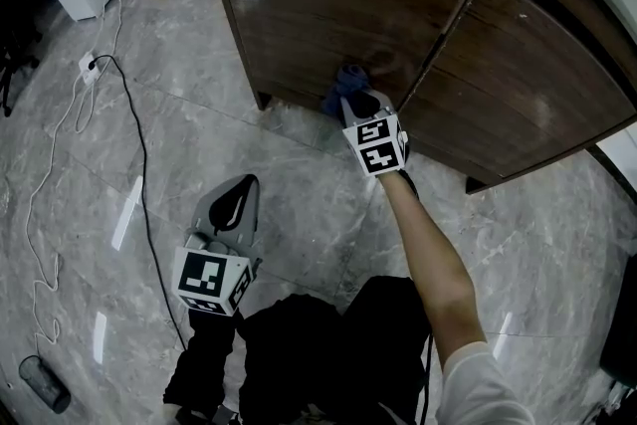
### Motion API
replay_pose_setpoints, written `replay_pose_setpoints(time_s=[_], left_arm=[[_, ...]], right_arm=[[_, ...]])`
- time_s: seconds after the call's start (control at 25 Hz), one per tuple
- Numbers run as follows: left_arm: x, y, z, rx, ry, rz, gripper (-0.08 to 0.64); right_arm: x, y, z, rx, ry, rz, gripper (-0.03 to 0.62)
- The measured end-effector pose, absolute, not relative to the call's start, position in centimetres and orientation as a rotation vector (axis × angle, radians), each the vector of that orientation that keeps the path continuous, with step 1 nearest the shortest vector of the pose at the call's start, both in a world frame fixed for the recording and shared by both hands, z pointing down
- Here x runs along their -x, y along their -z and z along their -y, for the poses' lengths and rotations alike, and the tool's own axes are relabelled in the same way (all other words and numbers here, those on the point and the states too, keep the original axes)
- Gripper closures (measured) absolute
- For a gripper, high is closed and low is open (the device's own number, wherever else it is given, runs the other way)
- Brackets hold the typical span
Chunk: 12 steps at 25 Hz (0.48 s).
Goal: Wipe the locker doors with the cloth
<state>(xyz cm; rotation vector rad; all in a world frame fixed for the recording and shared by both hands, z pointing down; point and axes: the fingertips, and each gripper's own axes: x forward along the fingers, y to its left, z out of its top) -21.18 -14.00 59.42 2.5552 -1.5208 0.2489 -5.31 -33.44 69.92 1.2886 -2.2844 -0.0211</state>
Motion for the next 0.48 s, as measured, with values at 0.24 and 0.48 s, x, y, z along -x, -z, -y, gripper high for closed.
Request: replay_pose_setpoints(time_s=[0.24,0.48], left_arm=[[21.0,-59.5,13.9,-2.558,-0.246,1.512,0.561],[20.9,-59.1,14.0,-2.565,-0.238,1.507,0.561]], right_arm=[[6.2,-66.2,33.7,-1.309,0.117,2.312,0.518],[7.2,-61.0,34.2,-1.352,0.185,2.361,0.520]])
